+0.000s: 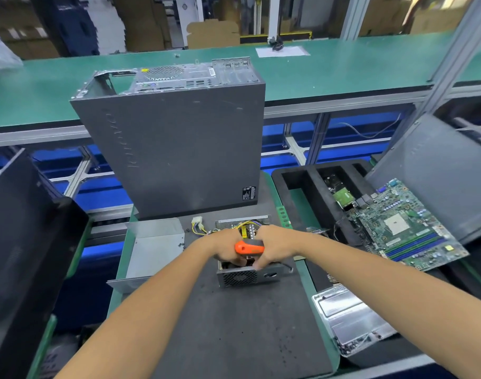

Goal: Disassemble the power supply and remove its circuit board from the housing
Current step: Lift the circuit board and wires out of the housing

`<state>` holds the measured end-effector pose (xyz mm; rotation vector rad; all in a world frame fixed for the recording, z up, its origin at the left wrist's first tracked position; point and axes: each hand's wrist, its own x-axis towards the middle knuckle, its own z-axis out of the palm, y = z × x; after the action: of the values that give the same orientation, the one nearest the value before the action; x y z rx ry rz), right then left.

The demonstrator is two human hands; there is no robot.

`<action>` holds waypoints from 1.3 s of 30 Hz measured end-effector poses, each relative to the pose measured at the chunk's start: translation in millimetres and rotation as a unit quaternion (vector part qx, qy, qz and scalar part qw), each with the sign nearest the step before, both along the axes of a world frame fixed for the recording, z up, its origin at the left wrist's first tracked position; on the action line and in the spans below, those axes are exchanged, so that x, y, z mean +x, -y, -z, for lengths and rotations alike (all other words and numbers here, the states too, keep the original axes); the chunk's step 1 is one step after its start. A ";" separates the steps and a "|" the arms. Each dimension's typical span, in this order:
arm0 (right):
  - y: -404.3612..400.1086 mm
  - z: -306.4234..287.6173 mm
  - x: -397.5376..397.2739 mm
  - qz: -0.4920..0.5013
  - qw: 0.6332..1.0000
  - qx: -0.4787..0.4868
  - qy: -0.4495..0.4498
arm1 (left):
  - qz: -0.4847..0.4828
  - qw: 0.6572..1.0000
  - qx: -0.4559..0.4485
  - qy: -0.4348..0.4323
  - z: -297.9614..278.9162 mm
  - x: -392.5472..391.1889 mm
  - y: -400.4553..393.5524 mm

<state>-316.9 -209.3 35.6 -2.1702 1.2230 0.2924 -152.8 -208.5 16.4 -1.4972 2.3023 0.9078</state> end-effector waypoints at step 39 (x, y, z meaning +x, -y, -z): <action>-8.4 12.7 -4.9 -0.028 0.999 -0.012 0.015 | -0.068 0.995 -0.076 -0.023 15.6 -0.5 -11.7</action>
<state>-321.8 -200.9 22.9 -2.2236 1.1563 0.2682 -153.3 -196.8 0.8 -1.7302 2.3744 0.8251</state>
